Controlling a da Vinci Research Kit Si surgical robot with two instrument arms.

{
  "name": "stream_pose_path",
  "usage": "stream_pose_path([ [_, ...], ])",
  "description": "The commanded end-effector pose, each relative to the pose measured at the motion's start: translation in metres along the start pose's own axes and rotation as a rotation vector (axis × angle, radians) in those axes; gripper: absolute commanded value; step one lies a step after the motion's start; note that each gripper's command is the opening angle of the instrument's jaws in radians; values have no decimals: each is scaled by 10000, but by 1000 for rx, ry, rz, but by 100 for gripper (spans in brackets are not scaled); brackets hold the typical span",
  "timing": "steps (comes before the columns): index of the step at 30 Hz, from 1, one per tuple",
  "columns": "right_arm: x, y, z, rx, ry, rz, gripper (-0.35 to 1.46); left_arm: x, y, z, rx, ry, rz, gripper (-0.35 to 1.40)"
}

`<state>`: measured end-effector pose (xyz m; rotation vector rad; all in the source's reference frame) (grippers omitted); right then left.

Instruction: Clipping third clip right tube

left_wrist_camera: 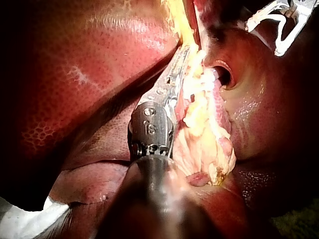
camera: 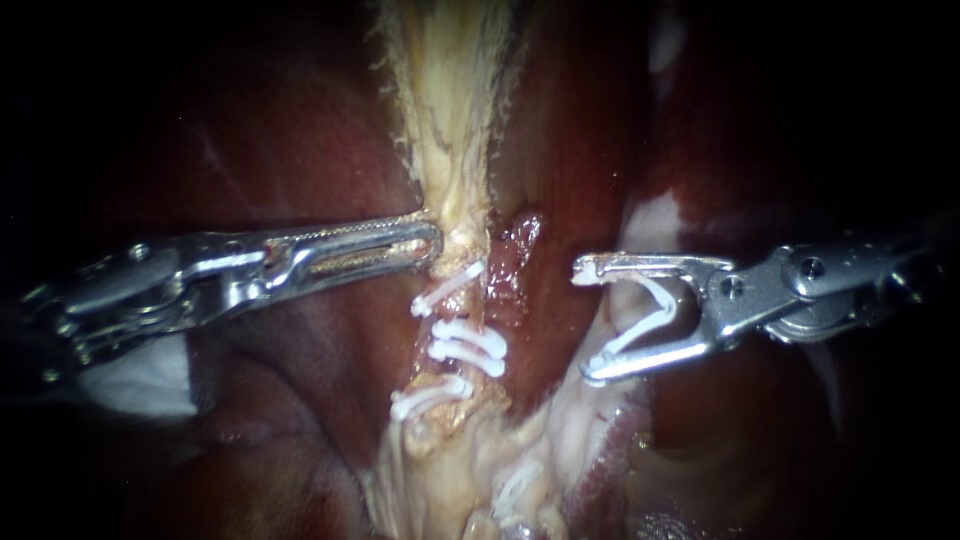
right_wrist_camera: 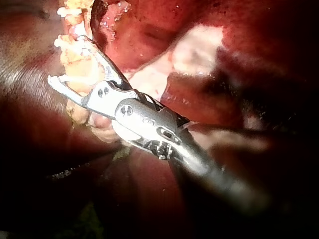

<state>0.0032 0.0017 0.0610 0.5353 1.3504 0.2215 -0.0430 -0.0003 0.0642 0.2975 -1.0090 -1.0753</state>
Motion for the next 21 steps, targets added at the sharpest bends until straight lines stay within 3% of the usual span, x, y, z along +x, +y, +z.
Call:
stream_pose_path([
  [1,1,0,0,0,0,0,60,0,0,0,1,0,0,-35],
  [10,-7,-1,7,4,1,6,60,-4,4,-15,5,3,-7,-35],
  [15,-24,-1,26,16,5,58,60,-13,5,-43,-2,8,-17,-35],
  [21,-45,4,57,27,2,102,60,-24,4,-77,-8,-13,-22,-35],
])
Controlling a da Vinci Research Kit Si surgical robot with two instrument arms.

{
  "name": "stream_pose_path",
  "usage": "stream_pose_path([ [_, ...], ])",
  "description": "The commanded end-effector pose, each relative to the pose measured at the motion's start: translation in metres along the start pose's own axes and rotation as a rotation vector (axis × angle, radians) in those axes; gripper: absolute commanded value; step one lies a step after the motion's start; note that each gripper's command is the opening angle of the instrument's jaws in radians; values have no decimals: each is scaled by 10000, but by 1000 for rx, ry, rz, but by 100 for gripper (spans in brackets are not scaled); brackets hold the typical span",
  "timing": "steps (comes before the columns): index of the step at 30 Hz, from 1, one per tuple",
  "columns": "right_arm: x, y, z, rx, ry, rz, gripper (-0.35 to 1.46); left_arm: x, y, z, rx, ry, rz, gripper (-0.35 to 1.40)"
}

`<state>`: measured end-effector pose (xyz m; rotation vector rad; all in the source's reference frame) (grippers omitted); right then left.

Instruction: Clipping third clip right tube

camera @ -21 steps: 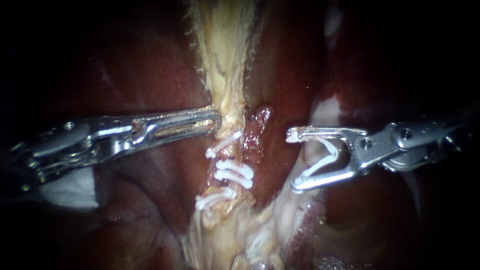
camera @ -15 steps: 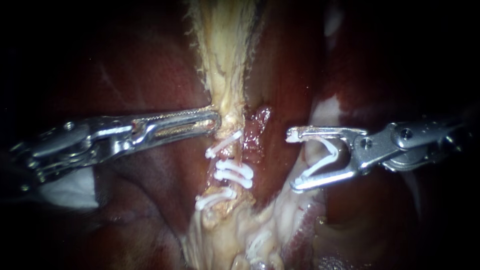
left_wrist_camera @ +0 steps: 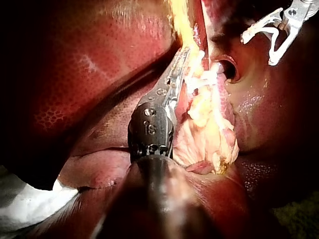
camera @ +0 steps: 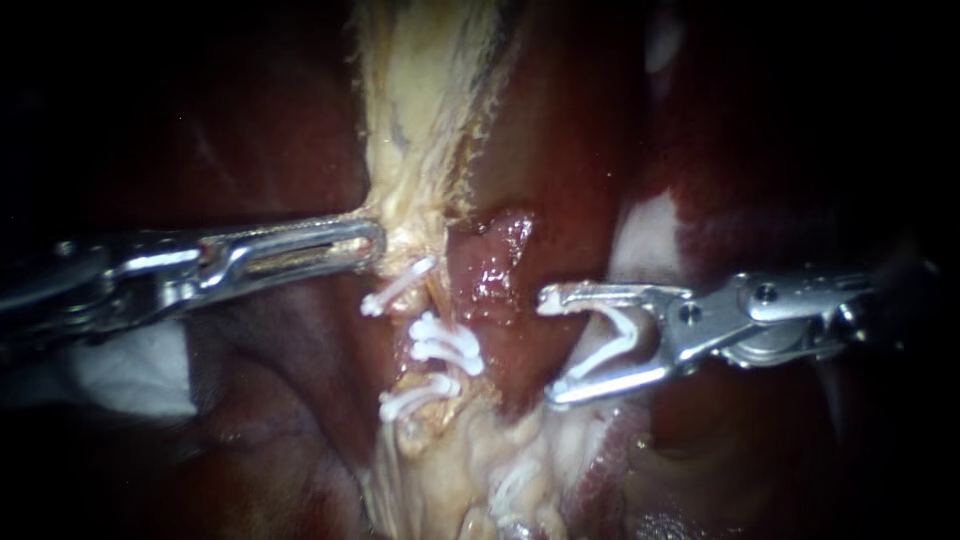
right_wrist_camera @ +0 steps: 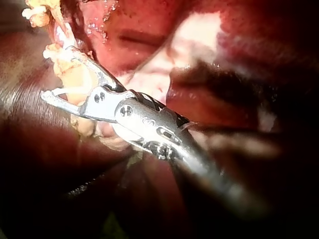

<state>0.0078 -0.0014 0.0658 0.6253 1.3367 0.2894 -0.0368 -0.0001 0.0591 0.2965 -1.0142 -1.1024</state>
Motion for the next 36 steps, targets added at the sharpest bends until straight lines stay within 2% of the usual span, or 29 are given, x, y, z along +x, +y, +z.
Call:
stream_pose_path([
  [1,-2,2,4,0,-5,12,60,-3,0,-5,-2,-7,-2,-35],
  [6,-6,16,25,-9,0,69,60,-14,0,-24,-2,-28,-8,-35],
  [13,-5,43,56,-14,-4,94,60,-19,-6,-37,-1,-38,-13,-35],
  [19,-8,63,82,5,-6,102,60,-22,-14,-43,-1,-46,-16,-35],
  [27,-17,69,114,26,-7,115,60,-23,-20,-45,-4,-50,-17,-35],
  [34,-16,72,127,45,-10,119,60,-23,-23,-46,-5,-50,-17,-35],
  [36,-15,70,128,65,7,125,60,-23,-23,-46,-5,-50,-17,-35],
])
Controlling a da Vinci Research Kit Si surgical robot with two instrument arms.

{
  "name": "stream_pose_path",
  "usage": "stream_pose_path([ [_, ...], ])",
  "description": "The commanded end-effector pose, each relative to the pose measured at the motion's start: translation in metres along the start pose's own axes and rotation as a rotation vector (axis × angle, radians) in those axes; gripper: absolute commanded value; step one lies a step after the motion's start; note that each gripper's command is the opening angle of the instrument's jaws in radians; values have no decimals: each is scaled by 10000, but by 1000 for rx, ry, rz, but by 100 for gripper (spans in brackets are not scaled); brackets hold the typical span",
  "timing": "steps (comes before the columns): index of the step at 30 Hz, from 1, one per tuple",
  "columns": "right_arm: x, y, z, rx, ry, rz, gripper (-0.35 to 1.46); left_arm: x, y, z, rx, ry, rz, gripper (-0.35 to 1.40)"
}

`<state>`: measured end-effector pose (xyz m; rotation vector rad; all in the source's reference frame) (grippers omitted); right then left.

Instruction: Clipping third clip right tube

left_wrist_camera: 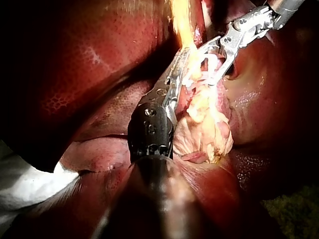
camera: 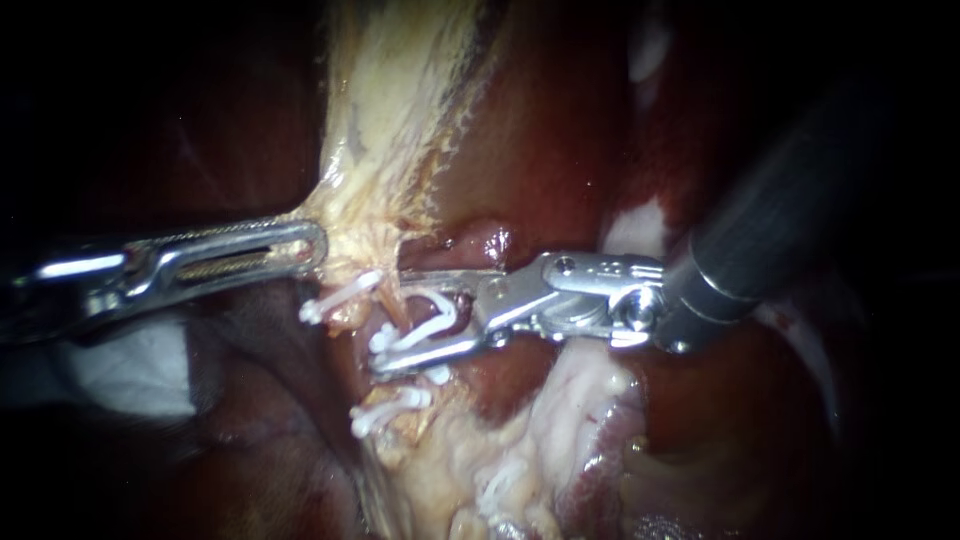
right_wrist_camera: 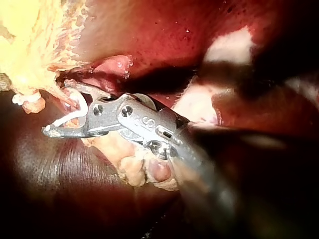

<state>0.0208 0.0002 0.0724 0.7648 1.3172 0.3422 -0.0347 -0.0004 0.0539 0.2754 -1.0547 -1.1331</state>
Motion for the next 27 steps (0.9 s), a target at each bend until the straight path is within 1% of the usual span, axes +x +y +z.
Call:
stream_pose_path([
  [1,0,-2,0,7,14,2,60,0,0,0,0,0,0,-35],
  [2,1,-4,1,23,28,8,60,0,0,0,0,0,0,-35],
  [4,2,-7,3,47,37,13,59,0,0,0,0,0,0,-35],
  [6,3,-12,5,69,37,13,59,-1,2,0,1,1,0,-35],
  [9,4,-17,7,96,49,30,58,-2,5,0,3,1,-6,-35],
  [12,5,-20,8,117,49,31,58,-2,12,1,-2,0,-6,-35],
  [21,7,-28,11,174,73,65,57,-3,27,5,-12,-2,-1,-35],
  [27,14,-33,19,209,92,83,57,-3,29,6,-16,-3,-1,-35],
])
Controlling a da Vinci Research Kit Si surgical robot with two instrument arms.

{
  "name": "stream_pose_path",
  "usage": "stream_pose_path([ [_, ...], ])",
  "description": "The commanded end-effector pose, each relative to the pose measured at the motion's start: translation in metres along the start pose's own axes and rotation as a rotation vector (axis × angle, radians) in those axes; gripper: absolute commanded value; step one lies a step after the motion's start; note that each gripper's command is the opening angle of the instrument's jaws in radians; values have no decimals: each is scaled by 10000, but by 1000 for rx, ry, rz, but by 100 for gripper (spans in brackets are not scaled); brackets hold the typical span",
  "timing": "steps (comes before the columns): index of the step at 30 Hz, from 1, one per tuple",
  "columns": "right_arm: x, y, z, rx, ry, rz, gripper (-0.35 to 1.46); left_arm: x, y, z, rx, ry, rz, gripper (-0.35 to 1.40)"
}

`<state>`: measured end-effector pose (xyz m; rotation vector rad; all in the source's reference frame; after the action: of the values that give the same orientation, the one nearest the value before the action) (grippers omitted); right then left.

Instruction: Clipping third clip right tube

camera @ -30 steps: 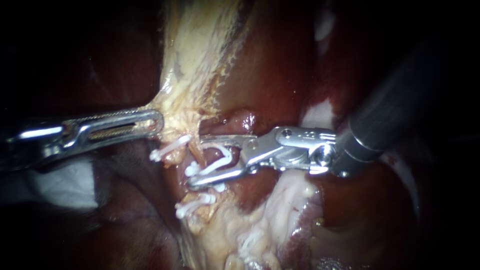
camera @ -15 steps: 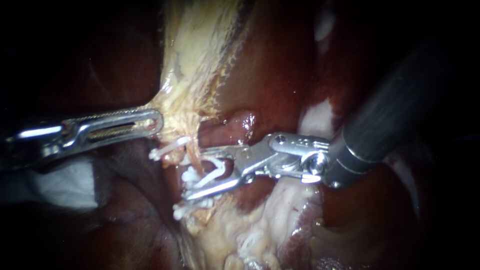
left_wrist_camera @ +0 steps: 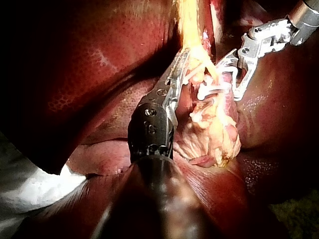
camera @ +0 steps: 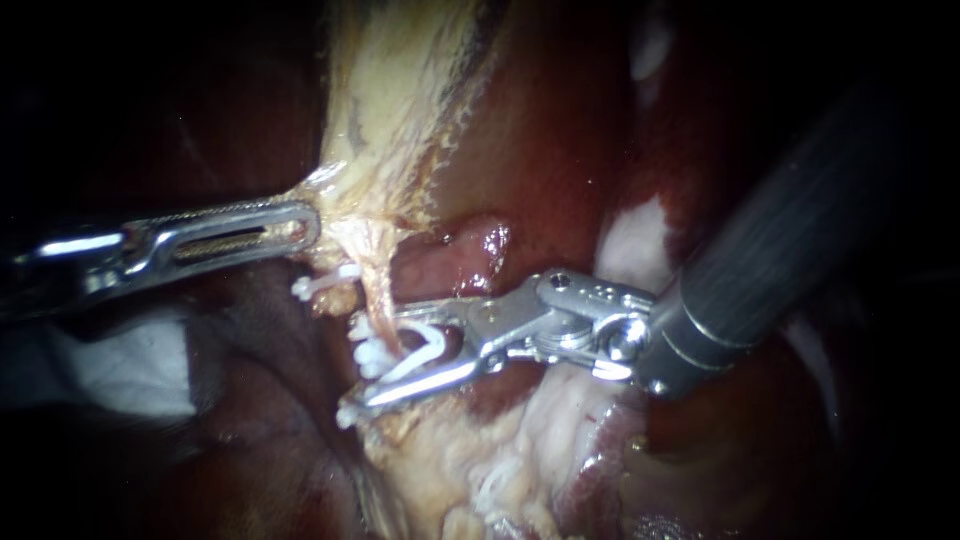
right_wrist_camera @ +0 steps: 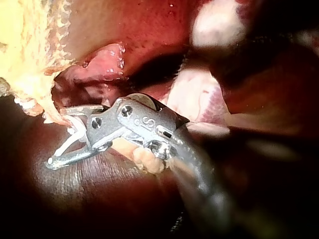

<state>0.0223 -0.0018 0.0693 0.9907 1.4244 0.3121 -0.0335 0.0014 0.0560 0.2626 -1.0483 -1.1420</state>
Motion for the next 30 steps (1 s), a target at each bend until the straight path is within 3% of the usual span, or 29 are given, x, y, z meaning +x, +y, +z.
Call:
stream_pose_path([
  [1,2,-1,2,9,5,-1,56,0,-1,0,-1,0,0,-35],
  [9,16,-2,12,29,52,9,56,2,-3,3,-5,-2,0,-35],
  [15,39,-5,7,43,107,16,56,4,-4,6,-6,-3,1,-35],
  [21,63,-5,-2,34,134,27,53,4,-5,6,-7,-4,1,-35],
  [30,68,1,-3,-1,146,50,48,5,-7,8,-9,-4,1,-35],
])
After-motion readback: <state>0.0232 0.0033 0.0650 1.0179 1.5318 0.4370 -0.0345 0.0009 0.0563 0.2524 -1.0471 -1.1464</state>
